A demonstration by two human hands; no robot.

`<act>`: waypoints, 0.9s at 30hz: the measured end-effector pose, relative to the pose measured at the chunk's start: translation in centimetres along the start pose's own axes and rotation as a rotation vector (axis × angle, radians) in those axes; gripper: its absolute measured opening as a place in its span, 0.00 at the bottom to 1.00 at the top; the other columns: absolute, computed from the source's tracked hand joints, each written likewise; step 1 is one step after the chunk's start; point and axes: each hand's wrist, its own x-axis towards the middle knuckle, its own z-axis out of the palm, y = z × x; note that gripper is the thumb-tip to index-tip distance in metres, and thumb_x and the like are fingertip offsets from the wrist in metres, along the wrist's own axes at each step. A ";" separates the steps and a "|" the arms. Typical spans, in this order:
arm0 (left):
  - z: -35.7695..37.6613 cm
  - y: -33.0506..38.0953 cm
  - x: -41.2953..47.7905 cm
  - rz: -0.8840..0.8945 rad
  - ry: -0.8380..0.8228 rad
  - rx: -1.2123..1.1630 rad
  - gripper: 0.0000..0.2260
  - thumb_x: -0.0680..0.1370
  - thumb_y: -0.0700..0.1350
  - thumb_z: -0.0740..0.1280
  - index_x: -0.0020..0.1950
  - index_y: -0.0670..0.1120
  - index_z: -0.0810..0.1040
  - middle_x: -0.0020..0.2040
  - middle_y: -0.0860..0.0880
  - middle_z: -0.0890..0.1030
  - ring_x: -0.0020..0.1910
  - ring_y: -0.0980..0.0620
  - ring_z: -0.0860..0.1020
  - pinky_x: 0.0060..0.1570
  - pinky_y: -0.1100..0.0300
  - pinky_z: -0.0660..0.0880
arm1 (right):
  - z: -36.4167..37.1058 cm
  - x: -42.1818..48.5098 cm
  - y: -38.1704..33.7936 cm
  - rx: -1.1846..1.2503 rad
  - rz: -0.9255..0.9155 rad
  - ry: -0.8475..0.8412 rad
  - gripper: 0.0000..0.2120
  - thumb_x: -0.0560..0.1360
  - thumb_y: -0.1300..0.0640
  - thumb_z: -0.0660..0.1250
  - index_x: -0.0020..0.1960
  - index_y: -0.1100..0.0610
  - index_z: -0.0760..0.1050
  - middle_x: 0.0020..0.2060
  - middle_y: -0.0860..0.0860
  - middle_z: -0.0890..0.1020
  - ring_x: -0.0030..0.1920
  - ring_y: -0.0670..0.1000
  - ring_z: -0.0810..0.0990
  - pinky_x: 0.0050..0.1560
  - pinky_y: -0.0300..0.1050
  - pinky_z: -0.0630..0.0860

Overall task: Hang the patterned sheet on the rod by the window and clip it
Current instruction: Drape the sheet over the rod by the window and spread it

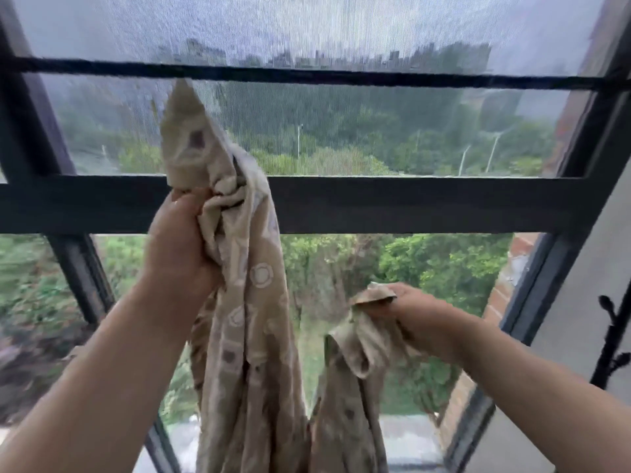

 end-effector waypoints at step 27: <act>5.9 -3.4 -6.7 0.131 -0.083 0.988 0.31 0.61 0.39 0.80 0.56 0.59 0.70 0.45 0.72 0.79 0.44 0.71 0.78 0.40 0.73 0.75 | 1.5 3.4 -20.8 0.622 -0.479 0.127 0.16 0.80 0.53 0.63 0.42 0.64 0.80 0.37 0.59 0.82 0.39 0.57 0.83 0.50 0.55 0.81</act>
